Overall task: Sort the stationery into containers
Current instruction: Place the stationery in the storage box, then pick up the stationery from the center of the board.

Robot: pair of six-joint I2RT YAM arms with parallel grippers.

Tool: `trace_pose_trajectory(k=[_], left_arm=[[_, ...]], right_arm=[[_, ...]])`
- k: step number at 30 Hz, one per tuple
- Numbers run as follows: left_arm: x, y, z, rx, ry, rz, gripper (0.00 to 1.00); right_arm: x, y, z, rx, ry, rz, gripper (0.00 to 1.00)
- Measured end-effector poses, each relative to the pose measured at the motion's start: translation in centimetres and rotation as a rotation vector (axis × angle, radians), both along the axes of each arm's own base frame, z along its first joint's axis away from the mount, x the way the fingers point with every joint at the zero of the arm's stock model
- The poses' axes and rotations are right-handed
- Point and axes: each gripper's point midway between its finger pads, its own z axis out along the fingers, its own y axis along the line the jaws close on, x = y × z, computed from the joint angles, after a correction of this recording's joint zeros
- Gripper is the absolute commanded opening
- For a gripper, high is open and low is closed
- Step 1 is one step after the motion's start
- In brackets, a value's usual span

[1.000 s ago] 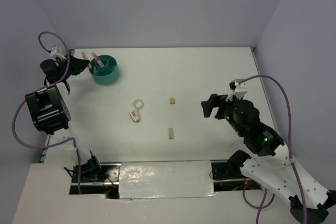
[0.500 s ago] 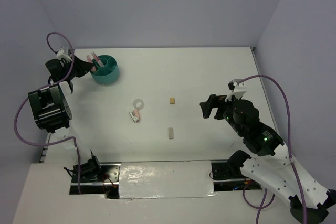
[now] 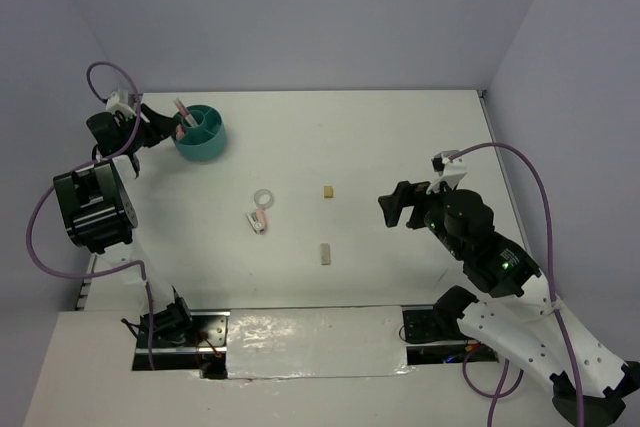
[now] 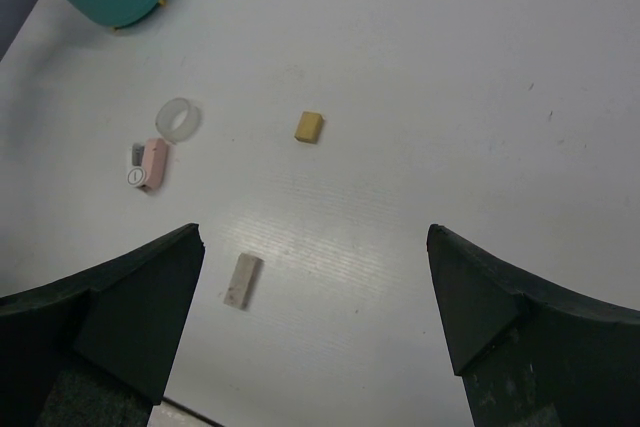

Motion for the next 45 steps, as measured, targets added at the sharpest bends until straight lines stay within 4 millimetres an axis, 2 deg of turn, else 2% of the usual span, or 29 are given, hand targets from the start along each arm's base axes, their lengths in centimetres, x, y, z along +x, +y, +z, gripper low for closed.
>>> trace_pose_trajectory(k=[3,7,8,9,10,13,15,17,18,20,21,22,25,29,32,34,36,39,41,45], left_arm=[[0.1,0.1,0.3,-0.004,-0.010,0.007,0.64],[-0.1,0.6,2.0,-0.023,-0.022,0.064,0.80],[-0.3,0.8,3.1,-0.023,-0.028,0.089,0.84],[-0.5,1.1,4.4,-0.022,-0.033,0.125,0.95],[-0.8,1.1,5.8,-0.007,-0.040,0.159,0.99],[-1.1,1.1,11.5,0.072,-0.040,0.297,0.99],[-0.3,-1.2,16.8,0.148,-0.054,0.360,0.99],[-0.2,-5.3,21.7,0.179,-0.080,0.382,0.99],[-0.7,-8.2,23.8,0.184,-0.087,0.366,0.99],[-2.5,-13.7,25.5,0.183,-0.083,0.313,0.99],[-4.0,-17.0,25.2,0.175,-0.065,0.265,0.98],[-5.2,-19.4,24.4,0.176,-0.046,0.221,0.98],[-9.3,-27.1,19.3,0.191,0.063,0.071,0.97],[-12.3,-37.1,10.2,0.297,0.238,-0.105,0.97],[-13.6,-43.5,3.4,0.426,0.349,-0.189,0.97],[-14.4,-46.8,-0.7,0.493,0.400,-0.237,0.97],[-15.3,-47.9,-4.3,0.559,0.457,-0.253,0.97],[-15.9,-47.0,-7.0,0.619,0.517,-0.230,0.96],[-15.5,-46.2,-7.2,0.629,0.531,-0.203,0.95],[-13.6,-45.7,-6.6,0.589,0.521,-0.152,0.92]], right_arm=[[0.0,0.2,0.1,0.002,-0.004,0.010,1.00],[0.2,0.3,-0.2,-0.005,0.004,0.010,1.00],[0.3,0.3,-0.4,-0.012,0.011,0.005,1.00],[0.5,0.3,-0.7,-0.018,0.020,-0.001,1.00],[0.7,0.3,-0.9,-0.022,0.029,-0.014,1.00],[1.1,-0.3,-1.4,-0.019,0.050,-0.073,1.00],[1.2,-1.1,-1.6,-0.010,0.063,-0.129,1.00],[1.1,-2.0,-1.4,0.008,0.069,-0.188,1.00],[1.0,-2.5,-1.2,0.020,0.069,-0.217,1.00],[0.7,-3.5,-0.4,0.052,0.062,-0.271,1.00],[0.5,-3.9,0.3,0.085,0.044,-0.293,1.00],[0.2,-4.3,0.9,0.112,0.025,-0.302,1.00],[-1.0,-5.4,2.8,0.199,-0.036,-0.315,1.00],[-1.9,-6.4,5.2,0.248,-0.078,-0.330,1.00],[-1.6,-6.1,4.6,0.218,-0.051,-0.330,1.00],[-1.4,-5.9,4.1,0.200,-0.033,-0.325,1.00],[-1.5,-5.8,3.5,0.185,-0.022,-0.317,1.00],[-1.6,-5.7,3.3,0.173,-0.019,-0.305,1.00],[-1.8,-5.7,3.2,0.169,-0.021,-0.298,1.00],[-1.8,-5.5,2.7,0.153,-0.017,-0.281,1.00]])
